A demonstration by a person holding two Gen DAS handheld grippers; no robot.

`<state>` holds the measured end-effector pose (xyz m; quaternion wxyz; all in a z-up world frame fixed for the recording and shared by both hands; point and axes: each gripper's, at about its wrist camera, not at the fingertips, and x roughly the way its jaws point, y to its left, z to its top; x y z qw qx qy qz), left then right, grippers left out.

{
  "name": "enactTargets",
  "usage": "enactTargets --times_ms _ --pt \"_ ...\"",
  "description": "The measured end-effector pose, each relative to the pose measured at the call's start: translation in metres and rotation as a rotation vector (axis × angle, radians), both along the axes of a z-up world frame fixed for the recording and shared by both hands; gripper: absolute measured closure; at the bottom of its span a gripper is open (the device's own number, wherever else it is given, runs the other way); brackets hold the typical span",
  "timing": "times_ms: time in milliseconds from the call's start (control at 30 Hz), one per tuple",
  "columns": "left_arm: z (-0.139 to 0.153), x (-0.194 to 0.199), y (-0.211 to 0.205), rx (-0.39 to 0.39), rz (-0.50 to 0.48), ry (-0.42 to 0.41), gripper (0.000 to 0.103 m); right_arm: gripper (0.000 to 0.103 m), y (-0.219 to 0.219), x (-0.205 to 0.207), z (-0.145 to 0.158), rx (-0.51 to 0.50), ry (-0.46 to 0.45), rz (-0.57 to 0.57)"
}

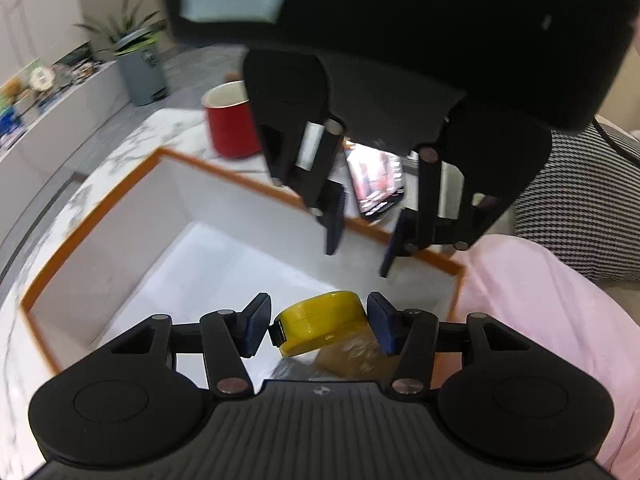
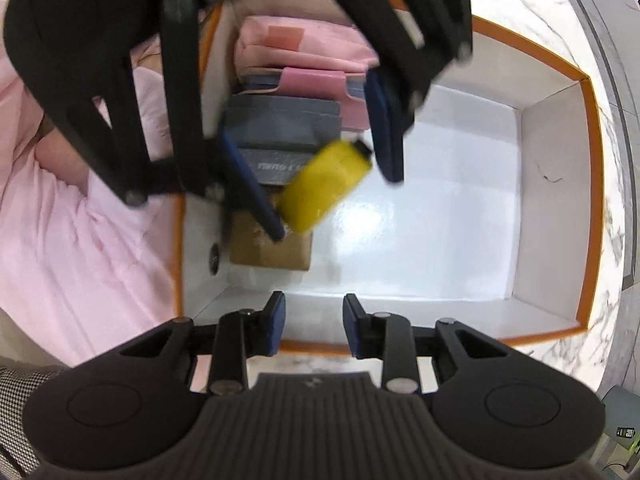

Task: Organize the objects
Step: 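Open both tools to release the tan box and tape measure, then withdraw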

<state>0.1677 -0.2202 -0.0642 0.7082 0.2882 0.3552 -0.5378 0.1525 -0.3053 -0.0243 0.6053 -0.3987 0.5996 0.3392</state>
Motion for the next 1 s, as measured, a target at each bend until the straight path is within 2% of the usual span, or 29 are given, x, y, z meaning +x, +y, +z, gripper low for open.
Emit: enactTargets --times_ms 367,600,767,1000 --pt "-0.02 -0.007 -0.033 0.029 -0.202 0.02 0.041 0.071 -0.005 -0.014 0.02 0.034 -0.031 -0.02" --pt "-0.03 -0.004 -0.041 0.028 -0.299 0.069 0.041 0.072 -0.004 -0.015 0.023 0.047 -0.022 -0.055" --pt "-0.035 -0.002 -0.038 0.02 -0.319 0.104 0.041 0.072 0.002 -0.015 0.02 0.049 -0.018 -0.051" --pt "-0.038 0.004 -0.039 0.013 -0.293 0.15 0.042 0.071 0.007 -0.014 0.017 0.05 -0.007 -0.066"
